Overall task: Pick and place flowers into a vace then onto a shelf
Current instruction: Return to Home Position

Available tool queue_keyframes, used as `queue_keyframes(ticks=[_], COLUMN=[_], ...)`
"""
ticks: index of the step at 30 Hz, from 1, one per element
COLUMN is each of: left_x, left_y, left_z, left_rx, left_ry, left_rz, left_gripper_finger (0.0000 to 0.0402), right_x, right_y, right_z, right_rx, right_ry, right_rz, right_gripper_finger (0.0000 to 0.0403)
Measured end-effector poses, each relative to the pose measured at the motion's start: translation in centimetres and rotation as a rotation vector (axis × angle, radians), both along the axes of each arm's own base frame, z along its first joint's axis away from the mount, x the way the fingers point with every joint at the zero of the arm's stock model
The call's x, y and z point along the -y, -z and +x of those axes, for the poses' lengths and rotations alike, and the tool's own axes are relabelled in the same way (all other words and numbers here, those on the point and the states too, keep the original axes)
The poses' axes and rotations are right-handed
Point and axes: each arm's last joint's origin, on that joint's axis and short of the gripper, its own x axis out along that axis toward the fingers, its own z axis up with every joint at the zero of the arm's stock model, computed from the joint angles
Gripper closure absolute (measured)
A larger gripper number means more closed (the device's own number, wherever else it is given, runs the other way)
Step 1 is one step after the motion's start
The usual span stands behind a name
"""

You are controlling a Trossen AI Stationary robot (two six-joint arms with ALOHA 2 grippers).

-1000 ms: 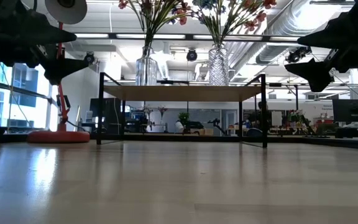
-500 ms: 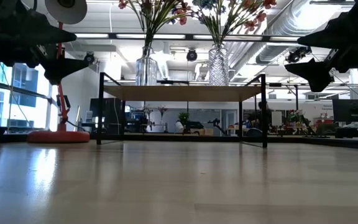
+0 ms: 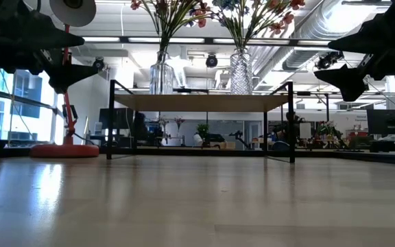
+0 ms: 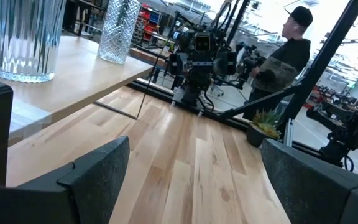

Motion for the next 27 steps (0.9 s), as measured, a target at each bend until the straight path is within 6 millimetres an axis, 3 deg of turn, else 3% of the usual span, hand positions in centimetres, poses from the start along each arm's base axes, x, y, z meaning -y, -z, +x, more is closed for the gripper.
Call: queue_keyframes(ticks=[7,27], left_x=[0.09,0.1], left_y=[0.06,0.06], left_z=[0.01,0.01], left_rx=[-0.021,-0.022], left_ry=[0.027,0.03], left_rz=[0.173,0.184], left_gripper_finger=[0.0005,0.0005], right_x=[0.0,0.0], right_y=[0.0,-0.01], right_z=[0.0,0.0], right_rx=[0.0,0.0], right_ry=[0.0,0.0], right_rz=[0.0,0.0], right_gripper_finger=[0.0069,0.0069])
